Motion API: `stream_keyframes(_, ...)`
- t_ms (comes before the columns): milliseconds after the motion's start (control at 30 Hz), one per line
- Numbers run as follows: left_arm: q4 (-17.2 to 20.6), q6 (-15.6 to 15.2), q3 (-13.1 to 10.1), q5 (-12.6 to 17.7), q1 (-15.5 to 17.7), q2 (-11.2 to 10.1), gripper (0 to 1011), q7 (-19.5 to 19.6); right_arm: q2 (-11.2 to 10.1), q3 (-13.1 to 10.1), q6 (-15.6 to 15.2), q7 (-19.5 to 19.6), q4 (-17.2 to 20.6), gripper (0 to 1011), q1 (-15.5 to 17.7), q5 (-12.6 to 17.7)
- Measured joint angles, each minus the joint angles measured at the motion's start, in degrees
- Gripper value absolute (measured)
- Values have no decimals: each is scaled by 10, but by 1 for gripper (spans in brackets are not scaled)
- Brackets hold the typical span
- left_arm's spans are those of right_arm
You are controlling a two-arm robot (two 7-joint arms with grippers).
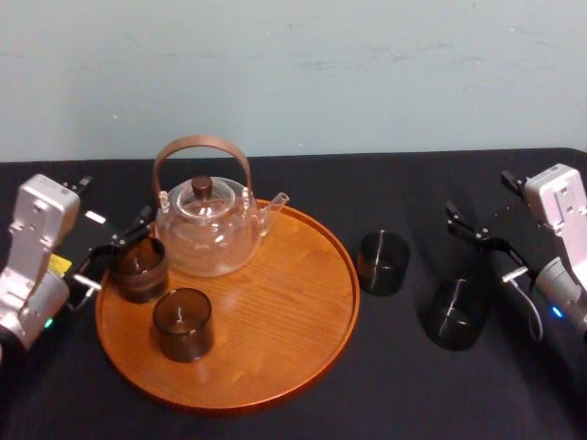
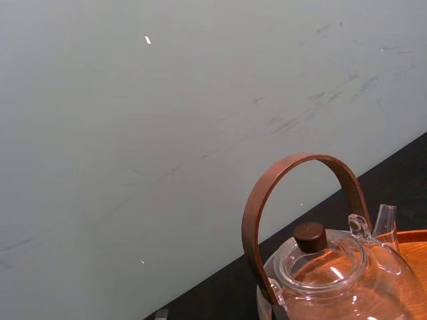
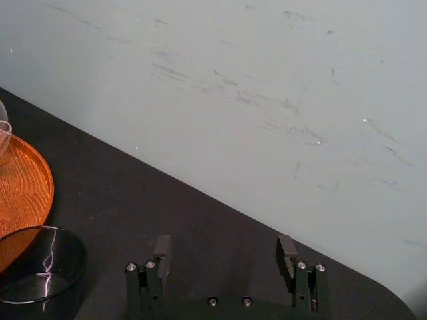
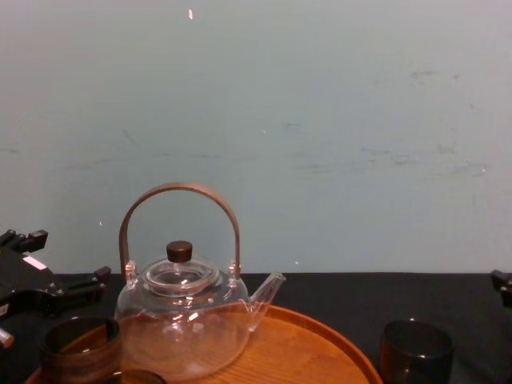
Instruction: Pick up the glass from the table and place it on the tray.
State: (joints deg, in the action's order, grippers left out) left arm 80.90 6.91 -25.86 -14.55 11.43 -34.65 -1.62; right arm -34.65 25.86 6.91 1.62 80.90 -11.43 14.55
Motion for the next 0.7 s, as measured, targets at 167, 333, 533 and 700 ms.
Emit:
stream_keyframes(167,0,0,0,0,0,0,1001,0,0,0,0,0,0,1002,0,0)
stream_keyframes(333,0,0,0,0,0,0,1002,0,0,0,0,0,0,1002,0,0)
stream_keyframes(533,0,0,0,0,0,0,1001,0,0,0,0,0,0,1002,0,0)
stream_keyframes(700,0,0,0,0,0,0,1001,0,0,0,0,0,0,1002,0,0)
